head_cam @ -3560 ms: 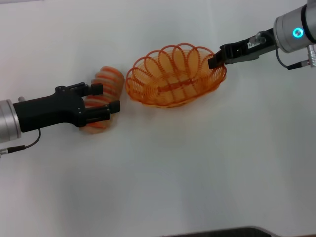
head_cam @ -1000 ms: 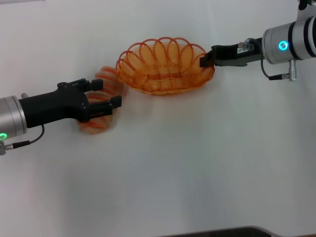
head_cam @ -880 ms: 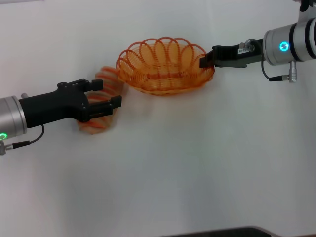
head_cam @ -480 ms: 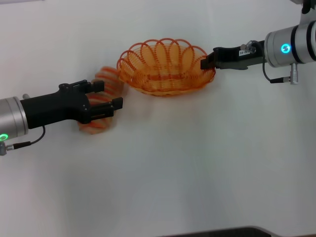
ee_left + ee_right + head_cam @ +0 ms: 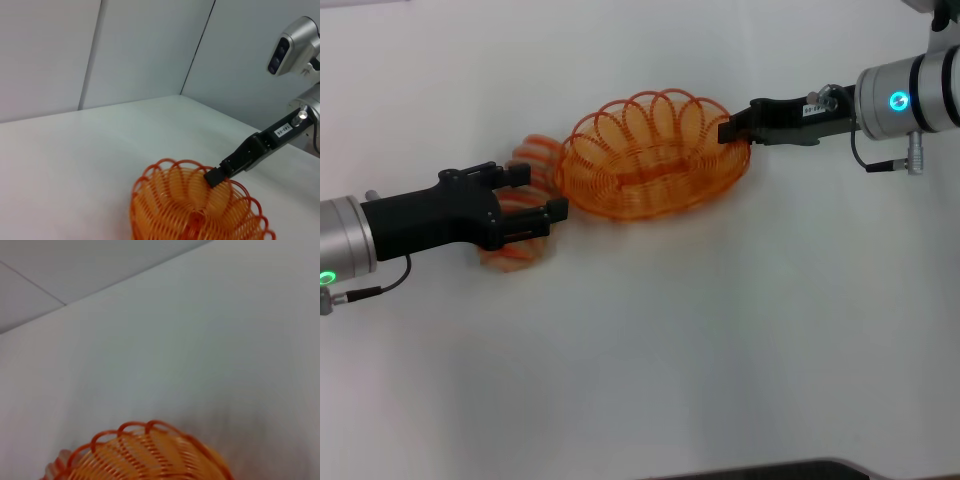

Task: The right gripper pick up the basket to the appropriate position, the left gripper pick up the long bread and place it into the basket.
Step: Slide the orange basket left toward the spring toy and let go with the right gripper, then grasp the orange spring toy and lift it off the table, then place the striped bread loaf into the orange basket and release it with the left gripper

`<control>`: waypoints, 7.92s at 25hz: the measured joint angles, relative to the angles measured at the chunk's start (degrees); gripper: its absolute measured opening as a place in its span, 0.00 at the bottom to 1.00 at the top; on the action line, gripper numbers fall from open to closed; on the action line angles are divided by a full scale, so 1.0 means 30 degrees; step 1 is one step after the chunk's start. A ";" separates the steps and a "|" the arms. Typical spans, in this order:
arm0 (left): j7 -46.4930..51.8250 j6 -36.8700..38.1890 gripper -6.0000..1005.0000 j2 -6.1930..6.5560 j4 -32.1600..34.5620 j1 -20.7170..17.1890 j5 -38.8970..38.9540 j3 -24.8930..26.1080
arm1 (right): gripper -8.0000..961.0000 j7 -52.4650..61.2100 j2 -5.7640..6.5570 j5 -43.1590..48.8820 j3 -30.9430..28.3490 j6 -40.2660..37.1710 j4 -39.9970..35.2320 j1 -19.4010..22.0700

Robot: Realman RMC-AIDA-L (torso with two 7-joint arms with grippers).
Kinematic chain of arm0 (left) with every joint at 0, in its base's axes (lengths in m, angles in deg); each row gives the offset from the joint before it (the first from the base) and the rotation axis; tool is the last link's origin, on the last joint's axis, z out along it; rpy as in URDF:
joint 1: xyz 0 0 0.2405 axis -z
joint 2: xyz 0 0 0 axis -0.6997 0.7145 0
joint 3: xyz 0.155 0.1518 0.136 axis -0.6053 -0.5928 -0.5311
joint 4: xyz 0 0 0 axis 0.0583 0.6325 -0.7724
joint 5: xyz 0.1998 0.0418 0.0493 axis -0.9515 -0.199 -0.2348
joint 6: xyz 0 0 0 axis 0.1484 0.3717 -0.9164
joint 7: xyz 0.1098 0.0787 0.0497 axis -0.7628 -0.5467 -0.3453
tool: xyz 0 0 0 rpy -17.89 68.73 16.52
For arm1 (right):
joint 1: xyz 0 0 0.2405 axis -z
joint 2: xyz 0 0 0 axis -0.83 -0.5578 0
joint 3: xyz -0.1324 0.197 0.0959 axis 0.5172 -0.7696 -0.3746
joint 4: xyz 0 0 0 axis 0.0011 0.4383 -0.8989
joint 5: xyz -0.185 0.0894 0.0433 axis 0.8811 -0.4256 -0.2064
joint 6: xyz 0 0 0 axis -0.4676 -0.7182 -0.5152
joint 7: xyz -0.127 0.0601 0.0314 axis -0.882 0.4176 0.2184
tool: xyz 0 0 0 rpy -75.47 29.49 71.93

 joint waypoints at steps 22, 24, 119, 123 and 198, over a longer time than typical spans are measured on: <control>0.0193 0.0078 0.79 -0.0016 0.0000 0.0022 0.0510 0.0242 | 0.82 -0.1981 0.0340 -0.1158 -0.2712 -0.2159 -0.1086 0.1856; 0.0198 0.0112 0.79 -0.0011 -0.0002 -0.0042 0.0758 0.0294 | 0.82 -0.2872 0.0346 -0.1736 -0.3268 -0.2637 -0.1406 0.2231; 2.4898 0.1550 0.79 -0.0223 1.0202 0.4020 -1.2709 -0.8990 | 0.81 -2.5381 0.0253 -0.3127 -0.7147 -1.0872 -0.1400 0.6715; 2.4971 0.1512 0.79 -0.0221 0.9460 0.4319 -1.2715 -0.8996 | 0.81 -2.5358 0.0265 -0.3120 -0.7147 -1.0872 -0.1410 0.6610; 1.2870 0.3055 0.35 -0.0093 1.1476 0.6967 -0.9687 -0.6313 | 0.81 -2.5121 0.0315 -0.2976 -0.6763 -1.0560 -0.1353 0.5595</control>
